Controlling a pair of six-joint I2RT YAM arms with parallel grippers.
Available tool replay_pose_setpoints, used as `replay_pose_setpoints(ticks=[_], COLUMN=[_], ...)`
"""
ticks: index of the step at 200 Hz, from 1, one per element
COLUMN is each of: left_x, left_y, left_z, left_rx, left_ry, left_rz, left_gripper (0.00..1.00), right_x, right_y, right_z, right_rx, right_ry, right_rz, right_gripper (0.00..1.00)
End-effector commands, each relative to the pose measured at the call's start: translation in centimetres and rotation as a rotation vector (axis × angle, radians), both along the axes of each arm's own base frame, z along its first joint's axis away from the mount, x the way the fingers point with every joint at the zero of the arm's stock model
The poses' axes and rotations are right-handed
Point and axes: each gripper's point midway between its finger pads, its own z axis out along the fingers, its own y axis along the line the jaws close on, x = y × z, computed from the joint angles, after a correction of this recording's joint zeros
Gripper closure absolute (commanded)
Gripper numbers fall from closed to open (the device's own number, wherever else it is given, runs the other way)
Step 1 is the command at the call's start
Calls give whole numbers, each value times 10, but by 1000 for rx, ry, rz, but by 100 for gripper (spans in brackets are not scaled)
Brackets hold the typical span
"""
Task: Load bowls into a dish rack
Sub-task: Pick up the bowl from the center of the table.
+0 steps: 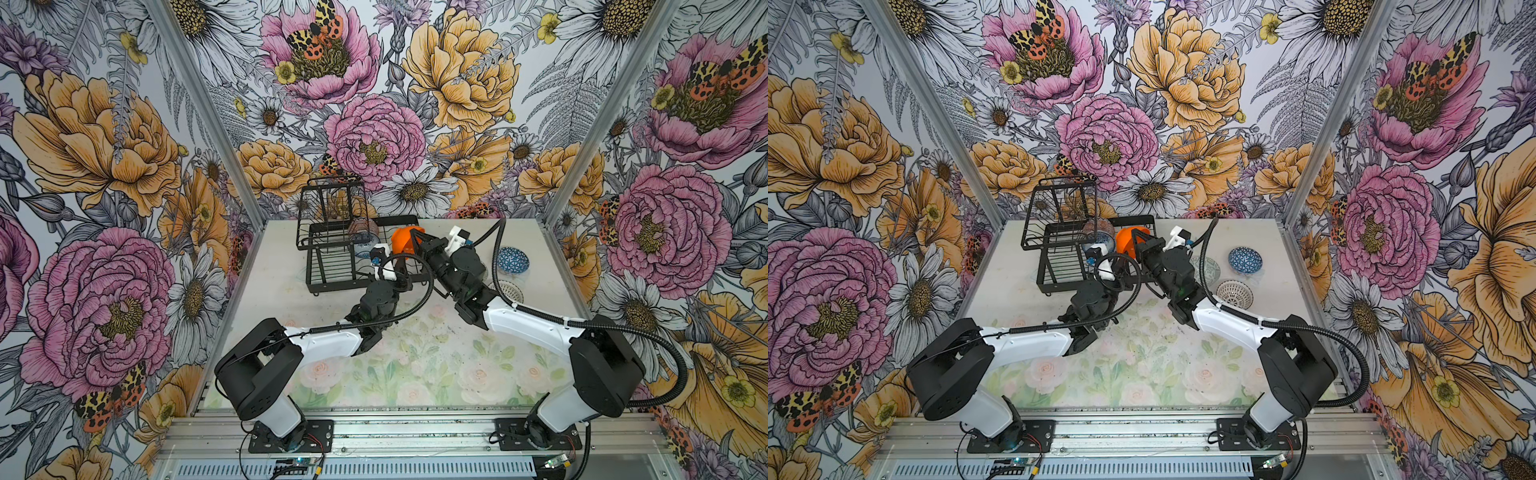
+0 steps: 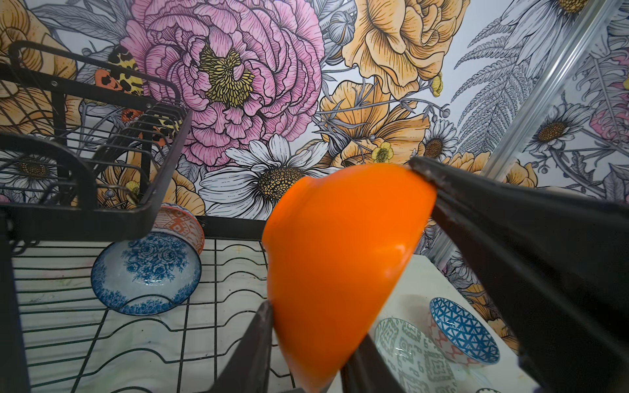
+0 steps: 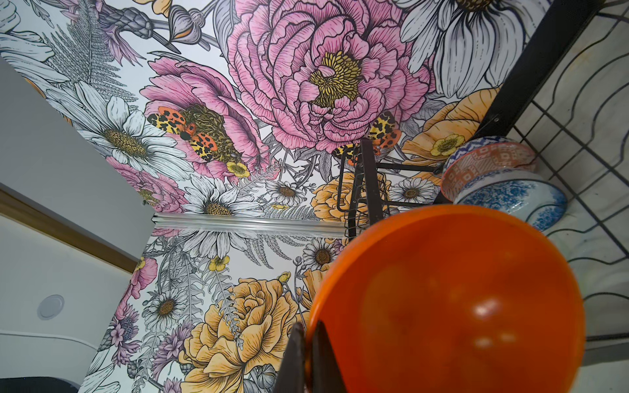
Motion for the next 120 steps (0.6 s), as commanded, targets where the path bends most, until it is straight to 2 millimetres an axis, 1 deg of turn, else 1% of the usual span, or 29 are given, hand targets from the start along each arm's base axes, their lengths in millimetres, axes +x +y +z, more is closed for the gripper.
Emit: replay_pose_setpoints(ticks=[1,35,84,91,108,120], left_x=[4,3,2,2,1,1], left_y=[6,8,8,8,8,10], left_z=[17,22,27,28,29,30], left_rx=[-34,-30,-26,-24,-27,-30], left_ry=[-46,-57,-65,-68,-70,-74], left_rz=[36,44,43,43,47,53], left_gripper=[72,77,84,87,97,100], right_x=[-11,-14,-18,-19,-20,-20], right_y=[-5,-5,-7,-7,-6,-7], right_z=[25,30,33,35,34,34], right_rx=[49,33,9,7,-4,-8], right_ry=[-47,-54,-60,-63,-60,-61], right_rz=[25,31,34,38,43,41], right_gripper=[100,100,95,94,92,90])
